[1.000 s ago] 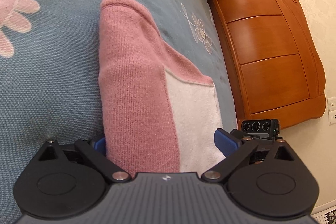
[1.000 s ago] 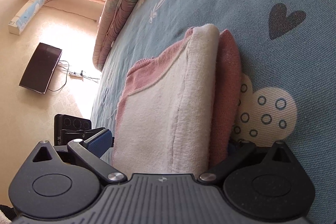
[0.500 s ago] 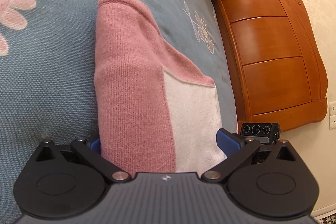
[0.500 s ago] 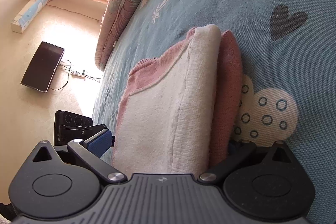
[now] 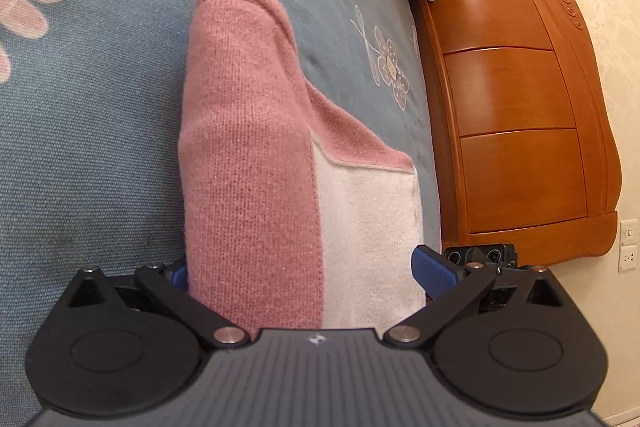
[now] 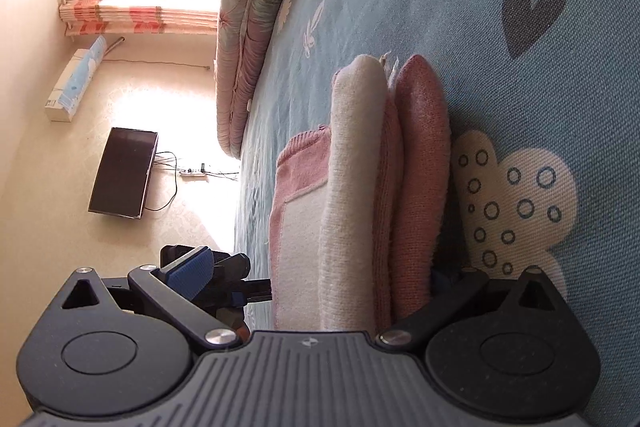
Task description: Fold clothes
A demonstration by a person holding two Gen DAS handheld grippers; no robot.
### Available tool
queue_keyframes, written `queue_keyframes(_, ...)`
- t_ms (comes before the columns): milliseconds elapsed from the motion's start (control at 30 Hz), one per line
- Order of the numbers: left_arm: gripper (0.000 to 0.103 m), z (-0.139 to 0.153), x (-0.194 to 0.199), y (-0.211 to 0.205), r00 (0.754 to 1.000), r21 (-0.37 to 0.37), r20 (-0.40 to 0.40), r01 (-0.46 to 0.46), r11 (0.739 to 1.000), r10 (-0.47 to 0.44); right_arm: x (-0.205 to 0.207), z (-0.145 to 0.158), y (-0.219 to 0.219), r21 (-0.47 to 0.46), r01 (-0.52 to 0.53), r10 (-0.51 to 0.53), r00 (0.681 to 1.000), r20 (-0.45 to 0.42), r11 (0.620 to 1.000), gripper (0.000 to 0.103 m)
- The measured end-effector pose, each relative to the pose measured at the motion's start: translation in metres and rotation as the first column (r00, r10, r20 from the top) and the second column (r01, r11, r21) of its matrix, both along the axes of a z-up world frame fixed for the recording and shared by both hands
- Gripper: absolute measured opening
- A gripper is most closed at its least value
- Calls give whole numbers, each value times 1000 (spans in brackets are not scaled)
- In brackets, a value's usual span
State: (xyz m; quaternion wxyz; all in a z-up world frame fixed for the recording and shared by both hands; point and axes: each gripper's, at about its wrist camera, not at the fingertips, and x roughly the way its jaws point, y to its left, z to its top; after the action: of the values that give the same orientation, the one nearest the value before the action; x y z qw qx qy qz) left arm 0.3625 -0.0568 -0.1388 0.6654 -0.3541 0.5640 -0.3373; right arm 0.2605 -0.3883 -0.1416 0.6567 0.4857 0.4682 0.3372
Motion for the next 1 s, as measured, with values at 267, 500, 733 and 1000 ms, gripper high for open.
queue_keyframes(267, 101, 11, 1, -6, 999, 8, 28, 34, 999, -34, 2, 12, 3, -46, -29, 29, 1000, 5, 999, 103)
queue_keyframes(500, 101, -10, -9, 1, 1000, 34, -15, 22, 999, -21, -11, -1, 12, -112, -63, 63, 998, -4, 992, 103)
queue_keyframes(733, 101, 4, -9, 0, 1000, -25, -6, 26, 999, -27, -7, 15, 11, -21, -40, 41, 999, 21, 999, 103)
queue_keyframes(1000, 101, 28, -9, -13, 997, -53, 62, 50, 997, -47, -4, 39, 11, -66, -39, 44, 996, 73, 997, 103)
